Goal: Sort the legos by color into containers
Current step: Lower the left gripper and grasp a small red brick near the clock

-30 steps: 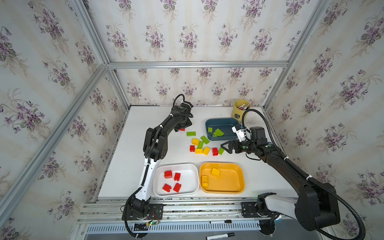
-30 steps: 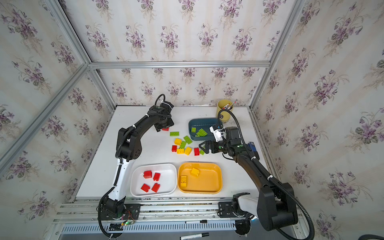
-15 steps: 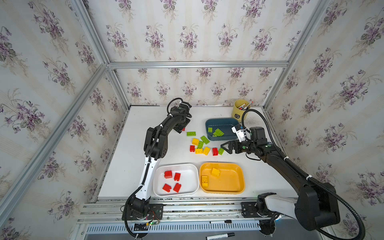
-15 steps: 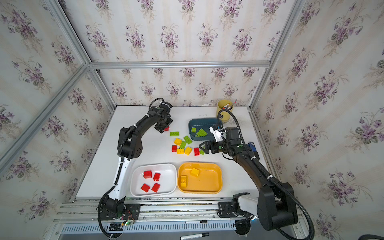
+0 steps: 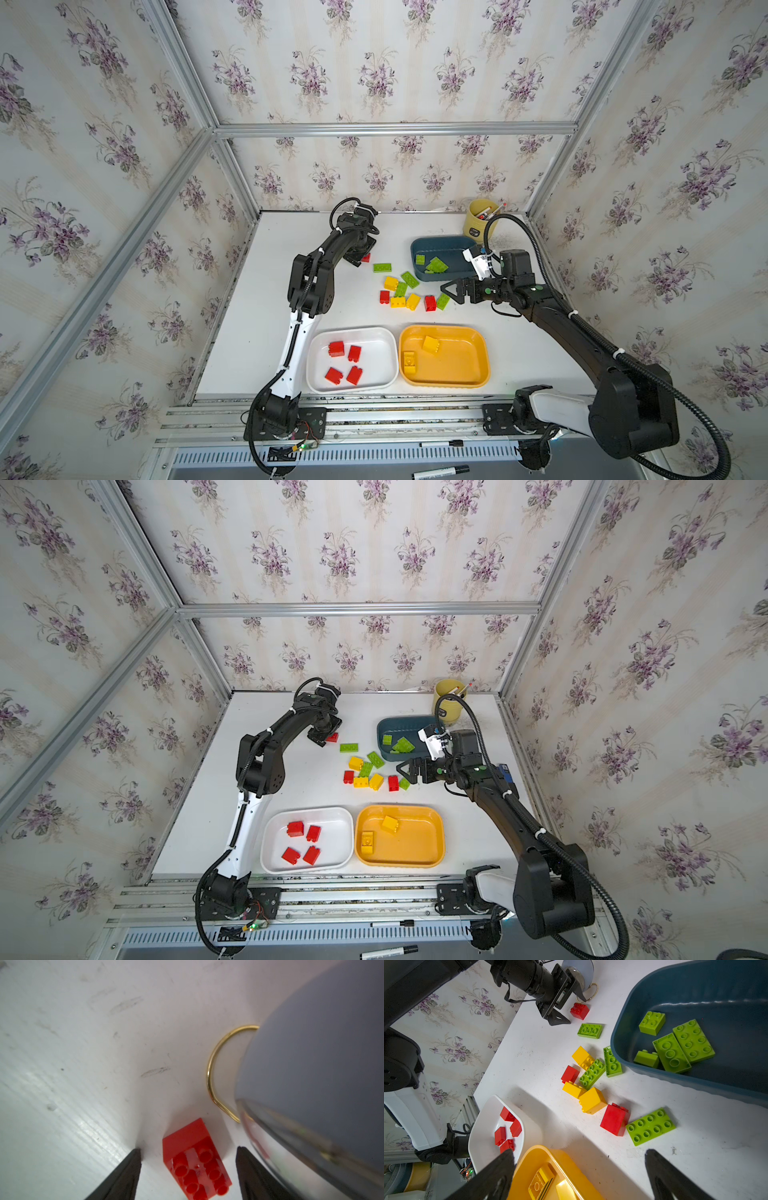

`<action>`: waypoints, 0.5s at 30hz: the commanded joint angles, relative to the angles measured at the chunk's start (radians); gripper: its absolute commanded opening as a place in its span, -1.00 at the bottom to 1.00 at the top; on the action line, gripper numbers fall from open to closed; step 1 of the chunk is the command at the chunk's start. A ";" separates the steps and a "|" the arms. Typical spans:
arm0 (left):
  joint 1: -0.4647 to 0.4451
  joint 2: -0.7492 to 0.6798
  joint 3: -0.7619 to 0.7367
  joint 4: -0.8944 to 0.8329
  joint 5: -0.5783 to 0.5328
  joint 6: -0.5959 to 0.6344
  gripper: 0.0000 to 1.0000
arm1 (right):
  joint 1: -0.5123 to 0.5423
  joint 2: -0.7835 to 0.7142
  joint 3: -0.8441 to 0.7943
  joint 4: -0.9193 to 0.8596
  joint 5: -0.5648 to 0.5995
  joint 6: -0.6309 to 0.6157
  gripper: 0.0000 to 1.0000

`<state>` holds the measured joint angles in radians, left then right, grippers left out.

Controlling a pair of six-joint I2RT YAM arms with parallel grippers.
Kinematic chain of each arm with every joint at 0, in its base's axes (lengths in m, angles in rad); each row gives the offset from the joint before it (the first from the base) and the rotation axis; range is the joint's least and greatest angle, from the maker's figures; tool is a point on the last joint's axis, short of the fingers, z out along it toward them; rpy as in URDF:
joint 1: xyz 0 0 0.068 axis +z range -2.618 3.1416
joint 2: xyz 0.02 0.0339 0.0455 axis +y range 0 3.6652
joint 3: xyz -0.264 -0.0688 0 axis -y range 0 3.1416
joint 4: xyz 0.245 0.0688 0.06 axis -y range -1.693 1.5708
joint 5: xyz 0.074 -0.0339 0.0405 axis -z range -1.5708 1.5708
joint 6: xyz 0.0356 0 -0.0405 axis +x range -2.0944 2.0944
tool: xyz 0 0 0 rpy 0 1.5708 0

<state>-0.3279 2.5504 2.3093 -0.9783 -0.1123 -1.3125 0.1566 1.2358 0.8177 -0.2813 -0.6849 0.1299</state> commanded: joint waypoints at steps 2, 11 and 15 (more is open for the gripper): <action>0.000 -0.016 -0.041 -0.108 -0.001 -0.014 0.35 | 0.000 0.008 0.020 0.016 -0.021 -0.011 1.00; 0.001 -0.051 -0.064 -0.196 -0.043 0.017 0.25 | 0.000 0.002 0.005 0.039 -0.022 0.002 1.00; 0.006 -0.046 -0.073 -0.209 -0.047 0.034 0.17 | 0.000 0.001 -0.004 0.048 -0.025 0.007 1.00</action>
<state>-0.3252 2.5092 2.2406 -1.1374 -0.1337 -1.2903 0.1570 1.2427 0.8158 -0.2699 -0.6979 0.1307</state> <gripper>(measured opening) 0.591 0.998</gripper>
